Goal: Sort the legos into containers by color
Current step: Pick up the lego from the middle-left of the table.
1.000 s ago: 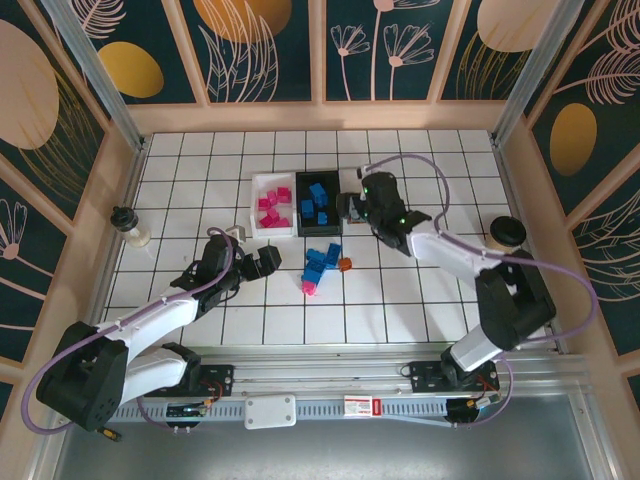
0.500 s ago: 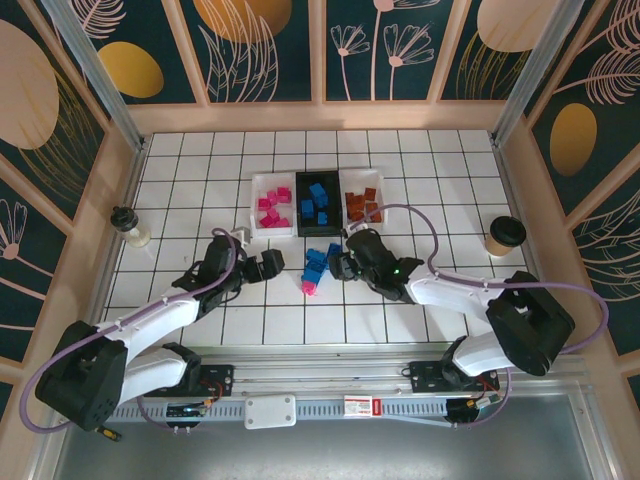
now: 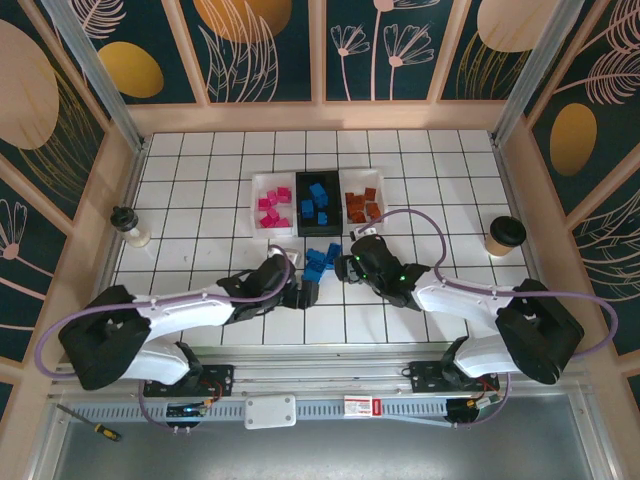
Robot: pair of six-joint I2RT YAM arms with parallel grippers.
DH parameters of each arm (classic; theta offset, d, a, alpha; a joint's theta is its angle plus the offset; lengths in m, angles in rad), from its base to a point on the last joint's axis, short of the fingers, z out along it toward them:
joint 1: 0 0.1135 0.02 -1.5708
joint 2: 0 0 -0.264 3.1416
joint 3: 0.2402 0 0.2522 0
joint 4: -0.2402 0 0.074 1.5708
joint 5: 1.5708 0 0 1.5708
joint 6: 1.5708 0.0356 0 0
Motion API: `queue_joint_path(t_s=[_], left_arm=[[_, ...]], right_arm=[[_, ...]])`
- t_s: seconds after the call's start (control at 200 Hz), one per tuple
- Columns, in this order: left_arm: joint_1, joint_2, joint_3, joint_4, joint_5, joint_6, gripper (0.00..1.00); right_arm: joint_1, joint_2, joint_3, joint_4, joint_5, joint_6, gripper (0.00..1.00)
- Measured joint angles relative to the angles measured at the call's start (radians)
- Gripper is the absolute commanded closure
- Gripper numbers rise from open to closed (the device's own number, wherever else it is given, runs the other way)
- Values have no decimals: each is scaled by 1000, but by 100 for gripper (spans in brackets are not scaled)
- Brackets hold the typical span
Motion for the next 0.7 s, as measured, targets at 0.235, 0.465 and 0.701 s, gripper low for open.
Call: queue_joint_path(t_s=[0.235,0.465,0.701], left_arm=[[-69,150,107,-3,-84,35,34],[-104,209,134,-32,-133,39,55],[-114,215,137,-53,-164,33,67]], right_arm=[[0,-50,-27,-2,21,3,37],[0,-72,-36,-4,34,3,37],[-2,-76,-36,-4,44,3,36]])
